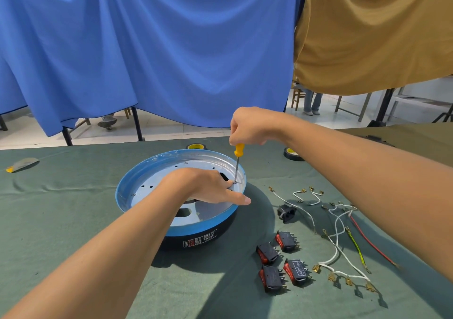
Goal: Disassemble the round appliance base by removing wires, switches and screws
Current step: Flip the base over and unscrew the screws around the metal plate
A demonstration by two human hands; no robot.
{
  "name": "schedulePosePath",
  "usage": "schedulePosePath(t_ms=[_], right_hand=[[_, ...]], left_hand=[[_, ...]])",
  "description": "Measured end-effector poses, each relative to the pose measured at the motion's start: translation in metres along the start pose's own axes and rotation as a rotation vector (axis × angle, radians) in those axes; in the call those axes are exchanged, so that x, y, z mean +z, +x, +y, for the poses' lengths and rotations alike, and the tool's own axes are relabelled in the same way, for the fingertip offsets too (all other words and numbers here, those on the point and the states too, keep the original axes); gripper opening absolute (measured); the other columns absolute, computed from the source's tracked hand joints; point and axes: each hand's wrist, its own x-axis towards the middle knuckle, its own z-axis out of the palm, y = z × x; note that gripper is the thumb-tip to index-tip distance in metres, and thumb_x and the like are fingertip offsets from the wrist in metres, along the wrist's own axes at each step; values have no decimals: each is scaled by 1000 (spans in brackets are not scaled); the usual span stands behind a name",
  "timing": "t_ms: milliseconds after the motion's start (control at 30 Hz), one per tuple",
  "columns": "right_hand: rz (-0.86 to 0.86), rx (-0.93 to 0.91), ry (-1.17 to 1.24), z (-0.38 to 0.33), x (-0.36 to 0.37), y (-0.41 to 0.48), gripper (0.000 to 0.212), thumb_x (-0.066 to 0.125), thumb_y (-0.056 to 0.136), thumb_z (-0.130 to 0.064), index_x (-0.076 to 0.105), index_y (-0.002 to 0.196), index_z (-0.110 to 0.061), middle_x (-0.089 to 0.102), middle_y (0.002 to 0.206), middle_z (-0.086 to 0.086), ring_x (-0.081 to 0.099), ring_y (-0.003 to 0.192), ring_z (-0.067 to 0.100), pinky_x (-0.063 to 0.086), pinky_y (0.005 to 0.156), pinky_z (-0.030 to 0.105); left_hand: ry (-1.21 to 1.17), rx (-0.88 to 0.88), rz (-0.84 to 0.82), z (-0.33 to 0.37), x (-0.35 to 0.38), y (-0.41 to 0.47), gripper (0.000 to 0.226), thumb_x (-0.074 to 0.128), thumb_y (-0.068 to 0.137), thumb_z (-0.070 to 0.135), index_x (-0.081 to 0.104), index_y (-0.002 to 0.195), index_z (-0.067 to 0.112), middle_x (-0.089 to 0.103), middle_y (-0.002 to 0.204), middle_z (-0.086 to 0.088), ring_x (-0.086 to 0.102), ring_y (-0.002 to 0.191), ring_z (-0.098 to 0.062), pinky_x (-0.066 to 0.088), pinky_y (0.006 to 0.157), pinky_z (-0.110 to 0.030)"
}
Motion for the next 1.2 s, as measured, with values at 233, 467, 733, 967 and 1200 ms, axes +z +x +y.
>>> schedulePosePath(t_ms=[233, 467, 733, 967, 1200], right_hand=[[-66, -15, 15, 1, -5, 3, 44, 60, 88, -51, 56, 71, -10, 49, 67, 3, 49, 59, 18, 46, 46, 23], [-1, 5, 6, 0, -1, -1, 20, 62, 86, -24, 65, 89, -5, 50, 68, 4, 46, 54, 18, 42, 46, 22], [-16, -2, 7, 1, -2, 2, 50, 56, 89, -55, 52, 71, -8, 45, 63, 4, 49, 59, 22, 52, 51, 27], [-43, 4, 16, -1, -5, -1, 27, 61, 84, -25, 65, 99, -3, 52, 76, 7, 48, 61, 20, 48, 46, 23], [57, -8, -35, -1, 2, 0, 35, 58, 90, -31, 45, 65, -11, 43, 58, 4, 45, 56, 25, 38, 47, 25]], left_hand=[[6, 2, 4, -2, 1, 2, 85, 22, 77, 86, 15, 150, 43, 22, 157, -4, 23, 142, -32, 26, 106, -47], [-1, 5, 3, -3, 2, 5, 86, 22, 77, 87, 15, 150, 43, 26, 156, -3, 26, 140, -32, 29, 105, -46], [-5, -2, 4, -3, 1, 4, 86, 23, 77, 86, 16, 150, 43, 23, 157, -3, 23, 141, -32, 26, 106, -47], [-12, -7, -1, -2, 1, 2, 85, 23, 77, 86, 15, 150, 43, 24, 157, -3, 24, 142, -31, 27, 106, -46], [-28, -2, -3, -1, 0, 0, 84, 24, 78, 85, 16, 150, 43, 25, 156, -3, 25, 141, -31, 27, 106, -46]])
